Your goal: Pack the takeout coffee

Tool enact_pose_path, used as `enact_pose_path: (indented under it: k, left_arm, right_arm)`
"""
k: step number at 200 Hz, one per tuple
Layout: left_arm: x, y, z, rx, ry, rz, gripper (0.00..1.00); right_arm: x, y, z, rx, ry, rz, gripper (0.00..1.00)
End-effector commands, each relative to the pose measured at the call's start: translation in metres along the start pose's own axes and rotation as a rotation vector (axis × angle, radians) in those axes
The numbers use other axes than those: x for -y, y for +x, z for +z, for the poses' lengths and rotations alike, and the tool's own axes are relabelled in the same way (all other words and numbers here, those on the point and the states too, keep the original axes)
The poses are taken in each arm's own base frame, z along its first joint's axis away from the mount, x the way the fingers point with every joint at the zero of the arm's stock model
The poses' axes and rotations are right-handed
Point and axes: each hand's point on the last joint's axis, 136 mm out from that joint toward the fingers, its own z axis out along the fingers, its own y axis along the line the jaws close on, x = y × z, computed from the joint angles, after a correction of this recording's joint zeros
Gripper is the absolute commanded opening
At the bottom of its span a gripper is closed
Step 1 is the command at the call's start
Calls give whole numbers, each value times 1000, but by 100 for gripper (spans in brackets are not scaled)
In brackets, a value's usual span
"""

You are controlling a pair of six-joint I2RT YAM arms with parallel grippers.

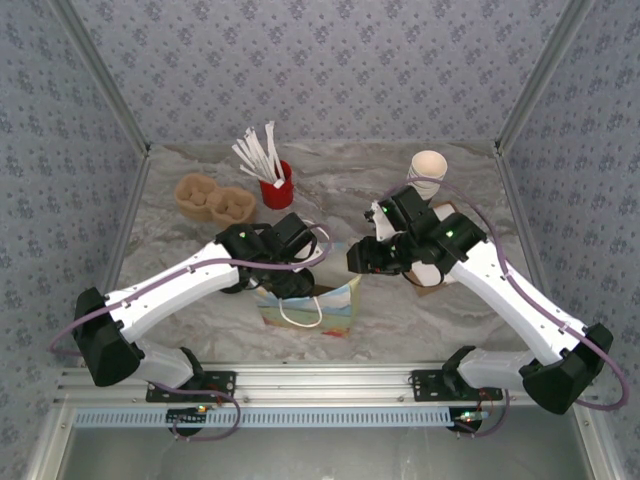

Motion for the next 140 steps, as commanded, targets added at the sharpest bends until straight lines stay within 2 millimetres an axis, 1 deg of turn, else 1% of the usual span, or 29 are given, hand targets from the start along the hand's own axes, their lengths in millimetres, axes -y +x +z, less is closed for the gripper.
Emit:
enact_pose_path:
  k: [1, 38, 58, 79, 103, 140]
  left_arm:
    - [-15, 29, 1, -125, -82, 8, 73]
    - [-23, 31, -4, -129, -124, 0, 79]
    - [-26, 31, -6, -123, -137, -2, 80]
    - [-27, 32, -6, -122, -135, -8, 77]
    - [-24, 32, -3, -123, -117, -11, 70]
    - [-19, 35, 8, -129, -89, -25, 68]
  right_arm:
    - [5, 6, -1, -3, 23, -3, 41]
    - [7, 7, -3, -1, 33, -2, 39]
    - [8, 9, -4, 0, 37, 0, 39]
    - [9, 9, -4, 2, 38, 0, 38]
    - [9, 10, -4, 0, 41, 2, 38]
    - [9, 11, -5, 1, 41, -1, 38]
